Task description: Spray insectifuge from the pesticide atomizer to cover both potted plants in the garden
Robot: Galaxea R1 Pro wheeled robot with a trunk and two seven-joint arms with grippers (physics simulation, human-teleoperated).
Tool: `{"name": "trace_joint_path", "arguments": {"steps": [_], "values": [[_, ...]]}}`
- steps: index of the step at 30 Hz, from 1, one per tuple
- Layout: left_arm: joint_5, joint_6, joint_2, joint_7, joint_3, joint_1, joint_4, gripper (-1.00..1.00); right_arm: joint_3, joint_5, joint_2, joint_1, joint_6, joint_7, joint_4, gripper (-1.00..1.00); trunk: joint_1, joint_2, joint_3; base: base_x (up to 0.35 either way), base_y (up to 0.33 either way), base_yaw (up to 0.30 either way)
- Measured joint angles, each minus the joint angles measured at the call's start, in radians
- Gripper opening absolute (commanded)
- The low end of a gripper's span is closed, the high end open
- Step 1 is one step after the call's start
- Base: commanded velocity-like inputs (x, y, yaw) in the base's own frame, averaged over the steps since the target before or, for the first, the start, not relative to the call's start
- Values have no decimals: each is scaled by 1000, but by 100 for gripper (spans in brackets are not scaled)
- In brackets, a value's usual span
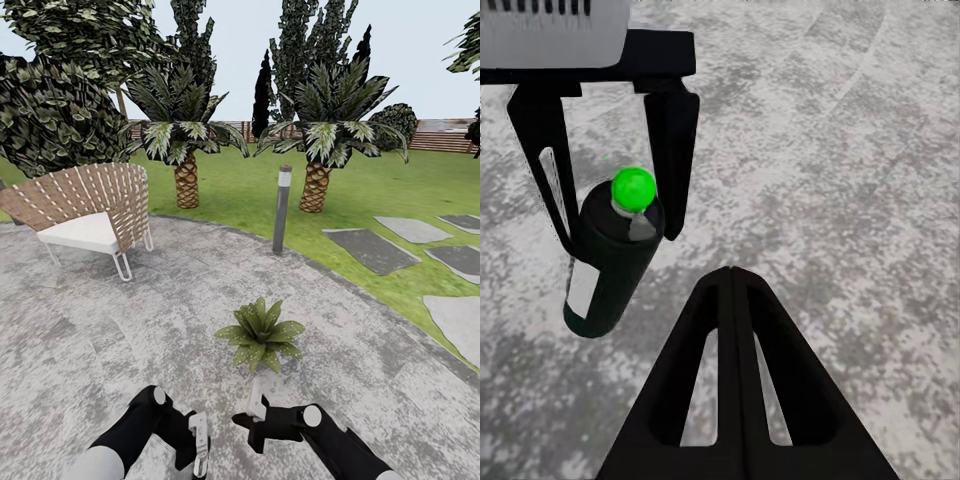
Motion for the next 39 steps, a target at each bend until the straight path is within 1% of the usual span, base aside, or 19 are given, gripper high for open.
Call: {"name": "trace_joint_path", "arguments": {"steps": [5, 10, 14, 17, 19, 24, 33, 39], "values": [[3, -1, -20, -1, 0, 0, -31, -100, 0, 0, 2, 0, 0, 0, 0, -100, 0, 0, 0, 0, 0, 0], [9, -23, -32, 0, 1, 0, -35, -100, 0, 0, 2, 0, 0, -1, -2, -100, 0, 0, 0, 0, 0, 0], [11, -25, -44, 7, 2, -1, -39, -100, 0, -1, 2, 0, 0, -1, -2, -100, 0, 0, 0, 0, 0, 0], [12, -25, -48, 28, 4, 0, -47, -100, 0, 0, 2, 0, 0, -1, -2, -100, 0, 0, 0, 0, 0, 0], [12, -25, -50, 32, 4, 0, -48, -100, 0, 0, 2, 0, 0, -1, -2, -100, 0, 0, 0, 0, 0, 0], [12, -23, -52, 34, 4, 0, -49, -100, 0, 0, 2, 0, 0, -1, -2, -100, 0, 0, 0, 0, 0, 0], [12, -23, -71, 34, 3, 0, -49, -100, 0, 0, 2, 0, 0, -1, -2, -100, 0, 0, 0, 0, 0, 0], [12, -23, -75, 34, 3, 0, -50, -100, 0, 0, 2, 0, 0, -1, -2, -100, 0, 0, 0, 0, 0, 0]]}}
